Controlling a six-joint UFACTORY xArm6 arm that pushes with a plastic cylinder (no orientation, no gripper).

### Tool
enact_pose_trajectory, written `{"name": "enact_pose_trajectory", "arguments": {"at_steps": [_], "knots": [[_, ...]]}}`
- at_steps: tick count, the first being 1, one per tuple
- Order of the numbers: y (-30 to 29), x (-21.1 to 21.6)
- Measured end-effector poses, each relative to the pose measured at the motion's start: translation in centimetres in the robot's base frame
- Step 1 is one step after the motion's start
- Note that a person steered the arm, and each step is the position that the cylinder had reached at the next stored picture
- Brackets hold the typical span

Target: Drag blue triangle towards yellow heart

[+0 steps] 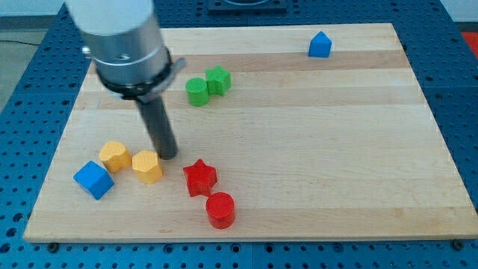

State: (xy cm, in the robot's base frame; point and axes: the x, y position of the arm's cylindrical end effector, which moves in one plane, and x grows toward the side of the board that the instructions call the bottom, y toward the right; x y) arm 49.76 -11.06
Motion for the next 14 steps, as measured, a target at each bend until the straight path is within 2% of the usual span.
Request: {"name": "enact_pose_trajectory", "arguments": {"at_steps": [1,3,4,5,6,7,8,9,10,11,12,13,14], "knots": [[0.6,1.4],[-3.8,3.1],[0.1,1.2],[12.8,-1.0],[21.9,-4.6],[25.8,-11.5],[16.3,-16.1],[16.8,-17.3],[7.6,-21.2],[0.4,-18.6],[-0.6,-15.8],[-7.3,-15.1],[-7.6,-8.6]]}}
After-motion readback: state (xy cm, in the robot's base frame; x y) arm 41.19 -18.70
